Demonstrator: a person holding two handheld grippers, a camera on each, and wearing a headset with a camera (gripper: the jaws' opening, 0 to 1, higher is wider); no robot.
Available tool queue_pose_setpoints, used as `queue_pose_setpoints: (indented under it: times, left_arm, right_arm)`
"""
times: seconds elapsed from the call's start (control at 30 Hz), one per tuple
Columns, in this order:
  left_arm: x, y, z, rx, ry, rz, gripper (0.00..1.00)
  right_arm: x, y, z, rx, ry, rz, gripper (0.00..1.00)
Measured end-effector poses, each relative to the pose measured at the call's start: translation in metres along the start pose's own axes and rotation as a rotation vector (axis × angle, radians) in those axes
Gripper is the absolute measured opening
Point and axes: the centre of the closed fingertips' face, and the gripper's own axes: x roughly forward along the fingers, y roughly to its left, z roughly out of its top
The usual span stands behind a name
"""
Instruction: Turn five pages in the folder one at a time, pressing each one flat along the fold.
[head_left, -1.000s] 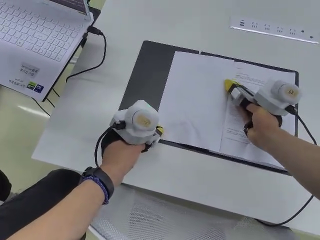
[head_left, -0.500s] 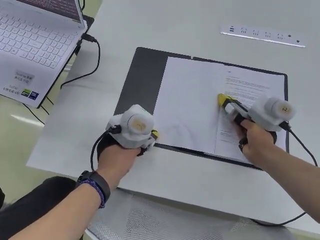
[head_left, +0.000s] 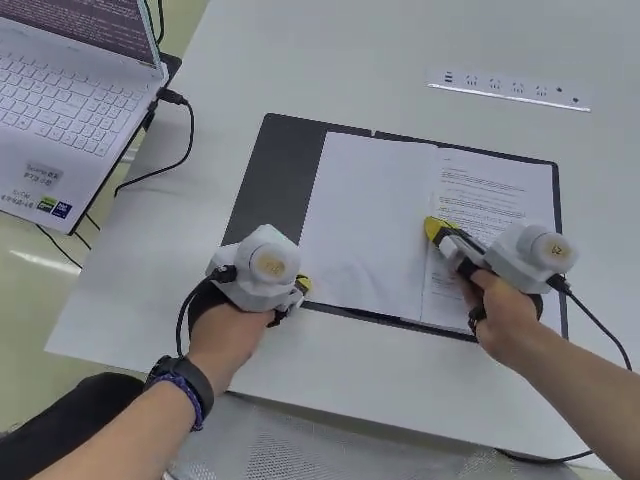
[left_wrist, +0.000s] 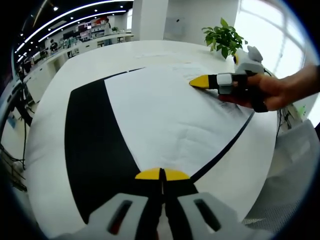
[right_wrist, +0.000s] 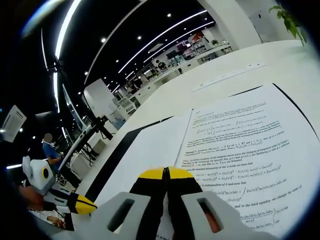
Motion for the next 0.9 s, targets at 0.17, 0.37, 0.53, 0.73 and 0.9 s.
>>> queue_pose_setpoints:
  times: [0.17,0.37,0.53,0.73,0.9]
  left_arm:
    - [0.0,0.0,0.0,0.009,0.002,0.001,0.0]
    - [0.001,0.0,0.0,0.014,0.0,-0.001,0.0]
    - [0.0,0.0,0.0,0.017,-0.006,0.0,0.0]
    - [0.001,0.0,0.001,0.019,-0.007,0.003,0.0]
    - [0.001,0.0,0.0,0.022,-0.007,0.001,0.0]
  right_arm:
    - [-0.006,0.003,-0.006,-0.008,0.011,0.004,0.0]
    - [-0.012,0.005,-0.01,-0.007,0.019,0.006,0.0]
    - [-0.018,0.003,-0.017,0.001,0.019,0.007,0.0]
    - [-0.021,0.0,-0.021,0.004,0.023,0.006,0.0]
    - [-0.024,-0.001,-0.026,0.003,0.029,0.007,0.0]
